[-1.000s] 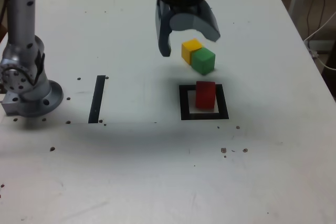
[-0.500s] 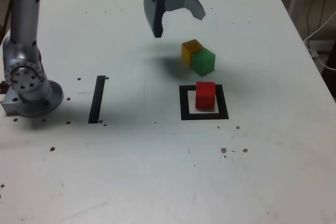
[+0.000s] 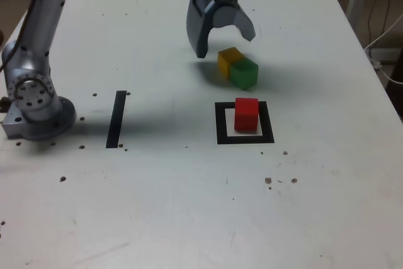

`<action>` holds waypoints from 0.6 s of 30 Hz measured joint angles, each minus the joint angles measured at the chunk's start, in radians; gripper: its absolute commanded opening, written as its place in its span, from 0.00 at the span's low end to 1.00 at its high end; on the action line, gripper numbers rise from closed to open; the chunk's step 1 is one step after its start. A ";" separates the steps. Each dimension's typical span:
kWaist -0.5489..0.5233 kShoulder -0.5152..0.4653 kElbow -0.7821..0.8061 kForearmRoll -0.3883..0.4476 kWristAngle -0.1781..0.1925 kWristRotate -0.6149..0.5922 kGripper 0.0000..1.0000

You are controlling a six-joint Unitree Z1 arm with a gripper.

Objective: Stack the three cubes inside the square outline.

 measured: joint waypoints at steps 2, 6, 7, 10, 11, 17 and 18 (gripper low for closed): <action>0.000 0.020 -0.021 0.003 -0.011 0.004 0.92; 0.001 0.064 -0.048 0.012 -0.026 0.010 0.87; 0.001 0.071 -0.053 0.014 -0.028 0.010 0.85; 0.003 0.086 -0.070 0.025 -0.030 0.012 0.77; 0.004 0.090 -0.074 0.029 -0.030 0.012 0.74; 0.007 0.112 -0.087 0.034 -0.030 0.011 0.48; 0.007 0.115 -0.087 0.034 -0.030 0.009 0.45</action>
